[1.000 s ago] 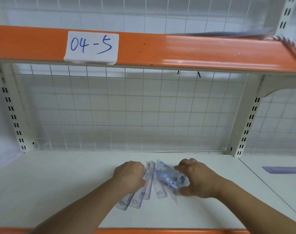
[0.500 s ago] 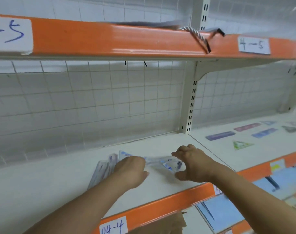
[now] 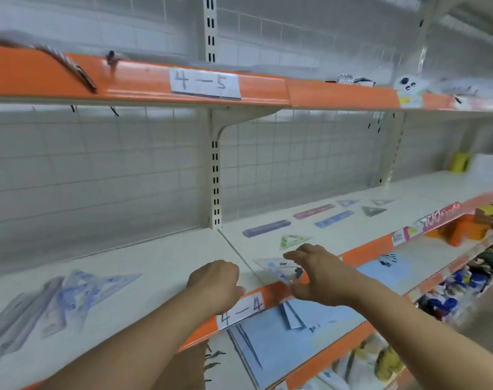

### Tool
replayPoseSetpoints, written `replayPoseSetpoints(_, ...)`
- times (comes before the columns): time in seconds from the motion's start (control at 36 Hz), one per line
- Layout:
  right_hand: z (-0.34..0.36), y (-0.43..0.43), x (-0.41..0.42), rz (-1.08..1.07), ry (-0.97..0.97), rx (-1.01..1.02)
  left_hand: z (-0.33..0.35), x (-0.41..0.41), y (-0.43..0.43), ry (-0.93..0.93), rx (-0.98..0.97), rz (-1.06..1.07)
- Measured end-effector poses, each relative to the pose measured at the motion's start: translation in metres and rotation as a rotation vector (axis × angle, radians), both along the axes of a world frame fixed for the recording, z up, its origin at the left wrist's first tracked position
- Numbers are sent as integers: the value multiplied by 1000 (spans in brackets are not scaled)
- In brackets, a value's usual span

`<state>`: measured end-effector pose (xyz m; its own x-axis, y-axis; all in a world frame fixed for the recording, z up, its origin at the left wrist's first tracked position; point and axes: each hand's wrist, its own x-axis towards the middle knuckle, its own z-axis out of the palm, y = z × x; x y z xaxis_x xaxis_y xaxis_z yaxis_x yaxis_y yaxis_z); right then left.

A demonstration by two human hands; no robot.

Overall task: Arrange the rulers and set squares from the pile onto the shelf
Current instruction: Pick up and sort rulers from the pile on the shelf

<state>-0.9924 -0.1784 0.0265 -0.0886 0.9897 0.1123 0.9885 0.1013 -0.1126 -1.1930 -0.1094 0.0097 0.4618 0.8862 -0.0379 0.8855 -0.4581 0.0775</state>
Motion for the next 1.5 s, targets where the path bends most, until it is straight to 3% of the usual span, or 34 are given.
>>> replayPoseSetpoints(0.31,5,-38,145,-35,-25,-52,0,146,-29,-14,-50,-8)
replayPoseSetpoints(0.58,1,-39,232,-145,78,-63,-1,240,-7,6,-27,-110)
replayPoseSetpoints(1.14,-2,68,365,-245,97,-55,4,401,122,25,-10,-230)
replayPoseSetpoints(1.5,-15,144,420,-51,79,-138,-5,431,156,6,-24,-3)
